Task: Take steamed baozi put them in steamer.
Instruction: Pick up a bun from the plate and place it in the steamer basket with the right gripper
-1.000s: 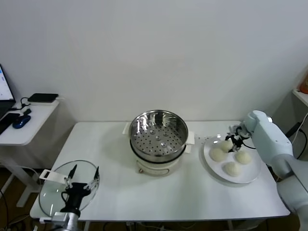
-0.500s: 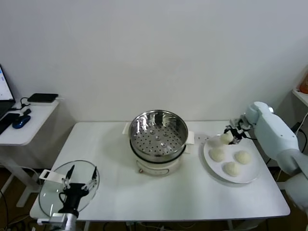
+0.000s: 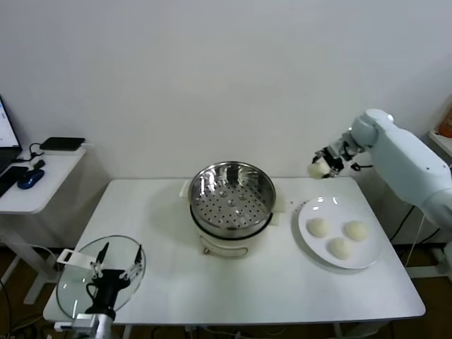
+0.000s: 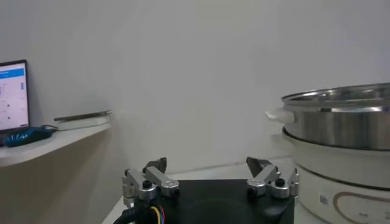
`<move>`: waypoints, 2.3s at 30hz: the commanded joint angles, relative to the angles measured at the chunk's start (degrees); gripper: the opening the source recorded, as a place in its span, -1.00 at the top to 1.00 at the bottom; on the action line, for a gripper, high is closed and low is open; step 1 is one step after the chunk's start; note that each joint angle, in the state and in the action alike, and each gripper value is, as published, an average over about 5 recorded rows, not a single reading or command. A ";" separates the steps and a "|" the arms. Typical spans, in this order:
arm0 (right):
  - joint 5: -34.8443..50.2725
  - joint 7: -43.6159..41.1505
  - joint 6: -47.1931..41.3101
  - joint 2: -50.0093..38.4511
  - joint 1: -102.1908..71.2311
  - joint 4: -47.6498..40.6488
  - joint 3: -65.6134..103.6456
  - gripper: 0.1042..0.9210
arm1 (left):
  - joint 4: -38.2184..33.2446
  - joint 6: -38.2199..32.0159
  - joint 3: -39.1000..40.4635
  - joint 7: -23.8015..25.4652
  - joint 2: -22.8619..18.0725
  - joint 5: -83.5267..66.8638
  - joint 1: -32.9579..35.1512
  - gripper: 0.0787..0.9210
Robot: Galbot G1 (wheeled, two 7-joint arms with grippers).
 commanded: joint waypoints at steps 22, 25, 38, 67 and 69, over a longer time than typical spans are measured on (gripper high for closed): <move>-11.82 0.89 11.92 26.63 4.23 -2.70 -9.95 -0.30 | -2.11 0.49 -0.61 -0.01 0.84 0.05 0.07 -0.77; -14.87 1.24 12.67 27.23 2.83 -2.99 -9.45 -0.32 | -2.07 0.50 -0.69 -0.01 0.80 -0.09 0.01 -0.77; -25.72 2.74 15.98 27.04 -3.08 -3.45 -5.47 -0.32 | -1.62 0.37 -0.62 -0.02 0.81 -0.14 0.15 -0.77; -32.08 4.30 17.95 27.78 -6.83 -5.14 -1.11 -0.60 | -0.94 0.31 -0.43 -0.04 0.48 0.04 0.17 -0.77; -31.02 3.71 18.34 27.69 -6.53 -4.90 -1.02 -0.70 | -0.97 0.31 -0.44 -0.04 0.46 0.07 0.19 -0.77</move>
